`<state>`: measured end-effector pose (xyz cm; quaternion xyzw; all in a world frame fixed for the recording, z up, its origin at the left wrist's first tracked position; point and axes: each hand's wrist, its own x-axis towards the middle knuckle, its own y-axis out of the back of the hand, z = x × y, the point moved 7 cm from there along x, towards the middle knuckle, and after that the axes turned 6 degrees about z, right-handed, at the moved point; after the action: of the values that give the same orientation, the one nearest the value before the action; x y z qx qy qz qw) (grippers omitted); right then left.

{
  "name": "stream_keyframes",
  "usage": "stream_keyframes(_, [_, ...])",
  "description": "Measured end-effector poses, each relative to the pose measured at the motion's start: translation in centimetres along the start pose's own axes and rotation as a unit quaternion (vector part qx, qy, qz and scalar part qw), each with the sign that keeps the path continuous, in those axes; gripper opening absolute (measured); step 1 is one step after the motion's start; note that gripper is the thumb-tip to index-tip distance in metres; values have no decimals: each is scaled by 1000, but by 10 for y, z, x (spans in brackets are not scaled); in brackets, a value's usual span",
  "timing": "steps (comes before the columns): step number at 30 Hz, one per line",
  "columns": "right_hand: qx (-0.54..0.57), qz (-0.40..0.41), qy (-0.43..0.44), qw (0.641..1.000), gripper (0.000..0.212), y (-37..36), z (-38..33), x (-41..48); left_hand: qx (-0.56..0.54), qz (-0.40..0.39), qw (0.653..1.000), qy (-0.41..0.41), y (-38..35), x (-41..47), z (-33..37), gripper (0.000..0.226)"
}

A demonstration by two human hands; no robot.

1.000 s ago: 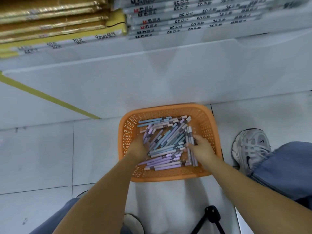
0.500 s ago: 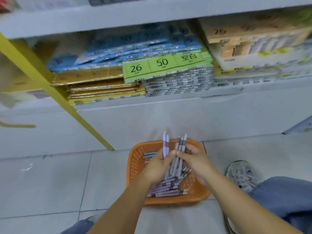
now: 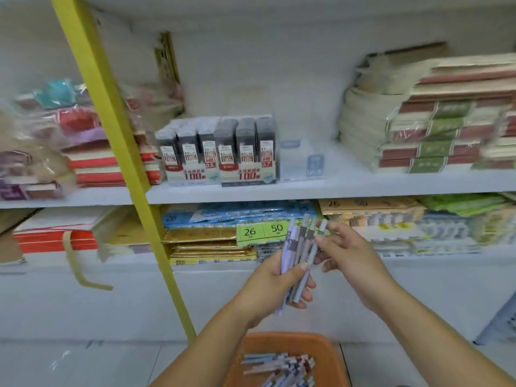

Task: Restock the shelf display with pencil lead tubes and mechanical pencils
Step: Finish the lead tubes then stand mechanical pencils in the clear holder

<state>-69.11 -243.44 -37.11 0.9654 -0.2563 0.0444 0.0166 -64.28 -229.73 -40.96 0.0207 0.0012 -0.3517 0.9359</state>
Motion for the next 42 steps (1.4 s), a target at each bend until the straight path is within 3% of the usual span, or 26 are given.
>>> stream_keyframes(3, [-17,33,61,997,22,8,-42,10,21,7,999,-39,-3,7,38,19])
stream_keyframes(10, [-12,91,279,956,33,27,-185,68,38,176,972,-148,52,41,133,11])
stream_keyframes(14, [-105,79,358,925,36,5,-237,128,43,226,949,-214,88,57,178,6])
stream_keyframes(17, [-246,50,362,898,30,-26,-241,178,33,248,938,-242,109,65,198,7])
stream_keyframes(23, [-334,-1,362,870,26,-60,-223,230,26,247,937,-245,127,77,208,8])
stream_keyframes(42, [-292,-43,379,877,35,-64,-208,231,37,251,941,-224,129,83,206,10])
